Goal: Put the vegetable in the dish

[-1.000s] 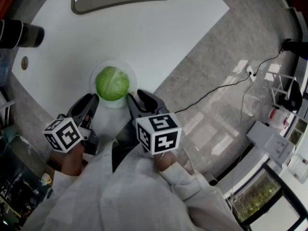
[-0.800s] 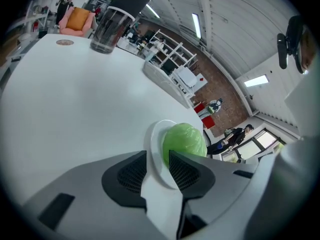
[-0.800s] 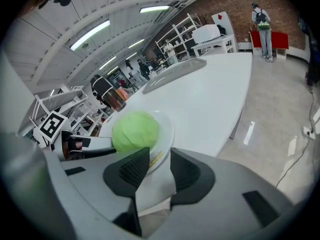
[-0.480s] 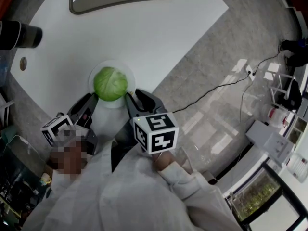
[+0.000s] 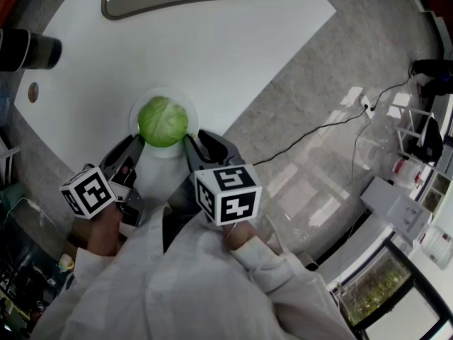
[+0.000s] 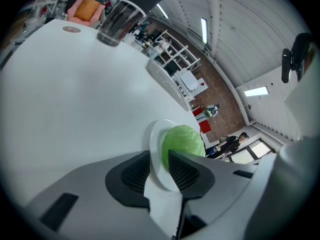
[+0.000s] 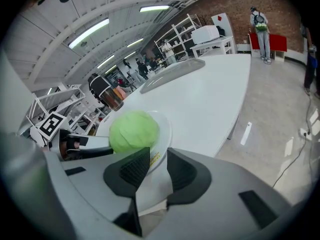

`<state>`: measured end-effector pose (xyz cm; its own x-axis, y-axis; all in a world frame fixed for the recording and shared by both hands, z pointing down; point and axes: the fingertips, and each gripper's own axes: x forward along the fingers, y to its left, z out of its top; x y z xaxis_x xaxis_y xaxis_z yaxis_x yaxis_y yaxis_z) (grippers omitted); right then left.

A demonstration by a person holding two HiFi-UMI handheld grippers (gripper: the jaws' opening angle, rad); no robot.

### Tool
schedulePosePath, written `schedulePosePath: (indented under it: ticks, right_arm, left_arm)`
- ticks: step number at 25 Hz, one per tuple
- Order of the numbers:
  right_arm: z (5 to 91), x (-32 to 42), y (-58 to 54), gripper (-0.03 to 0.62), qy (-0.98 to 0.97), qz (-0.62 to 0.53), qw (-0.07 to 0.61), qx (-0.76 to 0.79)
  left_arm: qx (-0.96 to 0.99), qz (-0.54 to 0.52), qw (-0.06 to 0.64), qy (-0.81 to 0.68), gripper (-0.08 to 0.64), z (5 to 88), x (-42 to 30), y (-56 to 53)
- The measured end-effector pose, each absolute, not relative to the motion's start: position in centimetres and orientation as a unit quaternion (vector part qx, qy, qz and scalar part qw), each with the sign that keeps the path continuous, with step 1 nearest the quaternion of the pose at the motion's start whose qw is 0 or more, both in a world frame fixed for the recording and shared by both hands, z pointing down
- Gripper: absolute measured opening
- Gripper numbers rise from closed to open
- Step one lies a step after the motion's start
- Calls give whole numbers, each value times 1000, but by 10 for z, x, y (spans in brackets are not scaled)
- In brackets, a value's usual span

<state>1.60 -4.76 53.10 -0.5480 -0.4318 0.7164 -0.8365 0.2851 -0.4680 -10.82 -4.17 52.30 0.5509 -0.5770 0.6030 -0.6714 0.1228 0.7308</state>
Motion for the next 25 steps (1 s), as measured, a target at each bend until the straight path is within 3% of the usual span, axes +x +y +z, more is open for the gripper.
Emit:
schedulePosePath:
  ticks: [8,25]
  right_arm:
    - [534,19,-48,101,-764,431,235,418]
    - [536,19,-52,78,-763,442,221,417]
  left_arm:
    - [651,49,595,-470,68,529,-110,-42]
    - [659,95,548,-506,55,534,-112,-41]
